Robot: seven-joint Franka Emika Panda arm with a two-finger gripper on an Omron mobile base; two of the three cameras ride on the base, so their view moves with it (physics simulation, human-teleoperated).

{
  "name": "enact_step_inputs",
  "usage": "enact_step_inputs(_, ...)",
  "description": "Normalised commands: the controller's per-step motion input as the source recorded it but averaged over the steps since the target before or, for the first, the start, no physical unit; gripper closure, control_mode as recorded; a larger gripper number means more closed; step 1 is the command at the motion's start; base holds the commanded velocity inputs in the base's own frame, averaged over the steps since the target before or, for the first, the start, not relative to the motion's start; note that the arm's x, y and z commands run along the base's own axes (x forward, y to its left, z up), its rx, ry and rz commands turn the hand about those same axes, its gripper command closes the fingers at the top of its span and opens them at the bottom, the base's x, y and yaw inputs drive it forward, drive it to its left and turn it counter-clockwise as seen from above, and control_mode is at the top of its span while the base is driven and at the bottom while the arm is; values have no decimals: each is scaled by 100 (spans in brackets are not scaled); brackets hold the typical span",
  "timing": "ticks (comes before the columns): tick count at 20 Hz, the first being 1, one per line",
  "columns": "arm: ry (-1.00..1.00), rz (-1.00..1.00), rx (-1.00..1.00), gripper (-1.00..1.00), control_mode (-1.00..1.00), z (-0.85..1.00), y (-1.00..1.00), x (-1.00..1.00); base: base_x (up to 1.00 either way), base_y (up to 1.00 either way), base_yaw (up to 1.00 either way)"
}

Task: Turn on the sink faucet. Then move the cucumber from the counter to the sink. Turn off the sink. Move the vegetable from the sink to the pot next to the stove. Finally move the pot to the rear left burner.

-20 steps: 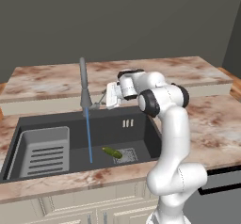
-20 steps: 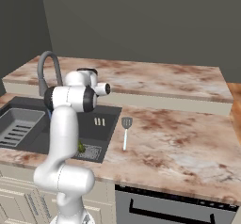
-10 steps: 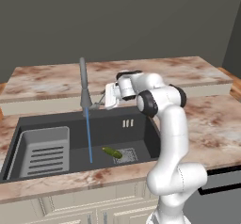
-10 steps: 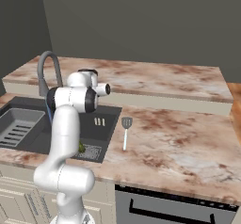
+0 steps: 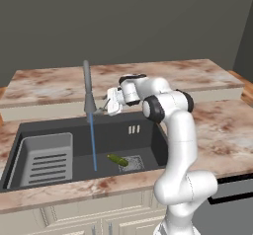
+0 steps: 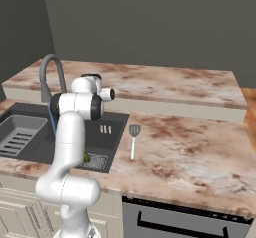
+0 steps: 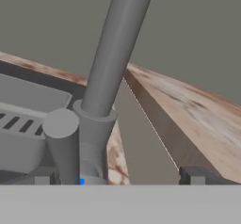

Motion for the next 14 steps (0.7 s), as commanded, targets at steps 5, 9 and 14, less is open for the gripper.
enact_step_inputs(5, 0, 3, 0, -100, -100, 0, 35, 0, 0, 0, 0)
enact_step_inputs(9, 0, 1, 0, -100, -100, 0, 43, 0, 0, 0, 0)
enact_step_inputs(14, 0, 0, 0, -100, -100, 0, 51, 0, 0, 0, 0)
